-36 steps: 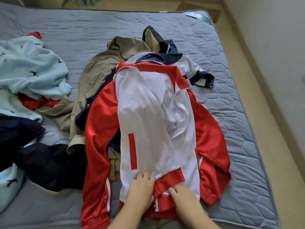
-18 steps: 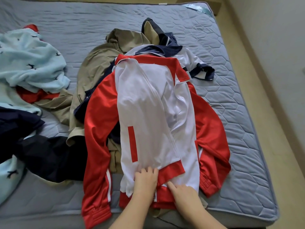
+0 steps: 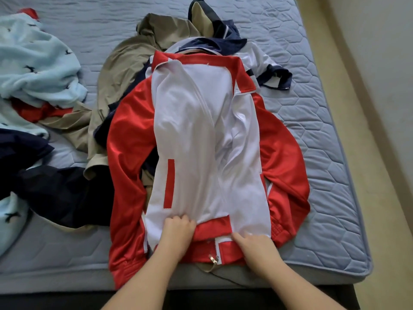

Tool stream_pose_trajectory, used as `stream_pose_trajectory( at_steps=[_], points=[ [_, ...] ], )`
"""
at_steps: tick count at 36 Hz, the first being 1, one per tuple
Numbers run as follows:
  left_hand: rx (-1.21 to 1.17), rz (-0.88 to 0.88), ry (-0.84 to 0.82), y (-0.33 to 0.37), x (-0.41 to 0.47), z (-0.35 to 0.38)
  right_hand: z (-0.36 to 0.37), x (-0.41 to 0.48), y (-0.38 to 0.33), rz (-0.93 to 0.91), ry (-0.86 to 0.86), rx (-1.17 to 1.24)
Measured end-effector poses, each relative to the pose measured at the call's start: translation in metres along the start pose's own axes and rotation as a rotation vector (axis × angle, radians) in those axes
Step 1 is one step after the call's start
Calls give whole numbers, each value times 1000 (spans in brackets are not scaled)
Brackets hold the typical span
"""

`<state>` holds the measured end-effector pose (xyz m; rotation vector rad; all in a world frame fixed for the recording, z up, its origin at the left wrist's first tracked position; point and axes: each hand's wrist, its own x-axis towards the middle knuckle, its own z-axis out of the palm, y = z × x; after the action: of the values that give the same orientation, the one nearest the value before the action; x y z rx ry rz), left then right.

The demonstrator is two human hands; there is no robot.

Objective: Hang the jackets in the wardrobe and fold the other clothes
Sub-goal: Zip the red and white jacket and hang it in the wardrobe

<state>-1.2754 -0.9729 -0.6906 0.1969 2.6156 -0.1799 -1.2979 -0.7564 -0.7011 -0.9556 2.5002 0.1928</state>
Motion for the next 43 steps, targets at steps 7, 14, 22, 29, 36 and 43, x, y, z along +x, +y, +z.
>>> stream_pose_trajectory(
  at_steps=[7,14,22,29,36,43],
  points=[
    [99,-151,-164,-30,-39,5,-4,-32,12,159,-138,149],
    [-250,-153,-168,-4,-49,-10,-7,-41,-12,790,-302,734],
    [-1410,-1135,-403,33,-41,8,5,-20,-34,1481,-311,1642],
    [-1944,-1457,-88,45,-41,20,10,-28,-40,1603,50,2054],
    [-2193,-1334,-96,37,-45,22,2,-30,-50,1323,21,2210],
    [-2223,-1080,-177,43,-42,15,-8,-29,-55,1111,-119,2295]
  ],
)
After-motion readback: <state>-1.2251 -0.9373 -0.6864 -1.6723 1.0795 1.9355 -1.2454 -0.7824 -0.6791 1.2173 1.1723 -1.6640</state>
